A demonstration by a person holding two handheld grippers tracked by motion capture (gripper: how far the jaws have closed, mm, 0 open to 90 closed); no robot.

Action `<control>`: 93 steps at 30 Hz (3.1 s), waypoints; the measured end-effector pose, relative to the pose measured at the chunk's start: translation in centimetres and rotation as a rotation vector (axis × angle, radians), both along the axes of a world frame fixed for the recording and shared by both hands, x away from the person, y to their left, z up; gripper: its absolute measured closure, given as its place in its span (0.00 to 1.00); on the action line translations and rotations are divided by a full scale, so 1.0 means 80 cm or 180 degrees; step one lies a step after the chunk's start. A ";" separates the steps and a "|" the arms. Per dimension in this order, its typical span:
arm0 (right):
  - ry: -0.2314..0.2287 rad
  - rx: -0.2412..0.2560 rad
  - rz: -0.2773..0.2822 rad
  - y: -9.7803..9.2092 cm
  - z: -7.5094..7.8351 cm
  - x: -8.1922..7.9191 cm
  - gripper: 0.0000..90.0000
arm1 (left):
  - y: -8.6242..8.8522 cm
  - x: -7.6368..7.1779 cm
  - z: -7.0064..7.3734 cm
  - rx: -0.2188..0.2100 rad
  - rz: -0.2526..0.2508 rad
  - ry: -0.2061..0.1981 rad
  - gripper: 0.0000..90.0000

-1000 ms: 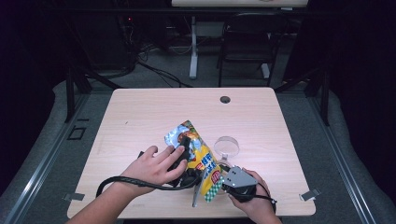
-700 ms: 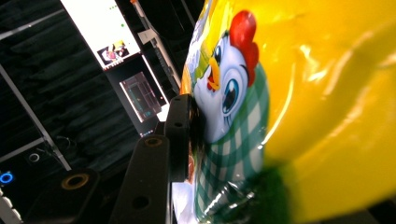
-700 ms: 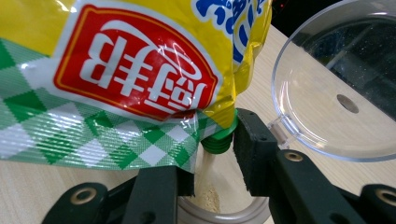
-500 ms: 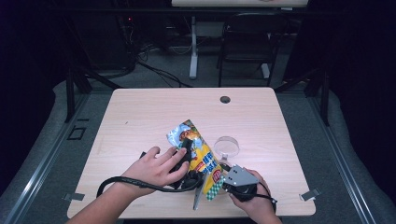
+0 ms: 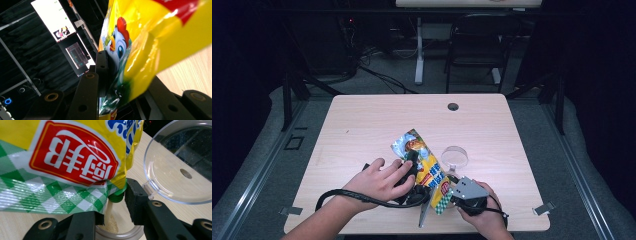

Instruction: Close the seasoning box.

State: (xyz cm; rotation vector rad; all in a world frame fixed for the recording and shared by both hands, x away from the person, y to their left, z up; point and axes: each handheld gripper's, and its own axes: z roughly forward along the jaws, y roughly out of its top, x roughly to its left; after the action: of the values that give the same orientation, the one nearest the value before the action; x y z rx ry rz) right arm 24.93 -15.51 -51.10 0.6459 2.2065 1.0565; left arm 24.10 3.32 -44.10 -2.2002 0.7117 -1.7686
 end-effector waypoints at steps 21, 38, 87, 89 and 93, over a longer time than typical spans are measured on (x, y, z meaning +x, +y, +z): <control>-0.0010 0.0008 -0.0006 -0.001 0.001 0.000 0.78 | -0.002 -0.002 0.005 0.0056 -0.0044 0.0045 0.89; -0.0008 0.0055 0.0023 0.001 0.002 -0.002 0.78 | -0.006 -0.007 0.012 0.0087 -0.0083 -0.0005 0.89; -0.0002 0.0085 -0.0004 0.000 0.000 -0.001 0.78 | -0.013 -0.010 0.013 0.0137 -0.0095 0.0046 0.94; 0.0002 0.0087 -0.0008 -0.001 0.000 -0.001 0.78 | -0.014 -0.010 0.014 0.0136 -0.0101 0.0034 0.94; -0.0002 0.0103 -0.0006 0.000 0.000 -0.001 0.78 | -0.014 -0.010 0.015 0.0128 -0.0107 0.0022 0.94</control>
State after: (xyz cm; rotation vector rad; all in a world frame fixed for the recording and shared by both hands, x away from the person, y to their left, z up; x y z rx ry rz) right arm 24.84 -15.52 -51.12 0.6616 2.1918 1.0935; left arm 23.27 2.16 -42.91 -2.1818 0.7833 -1.7474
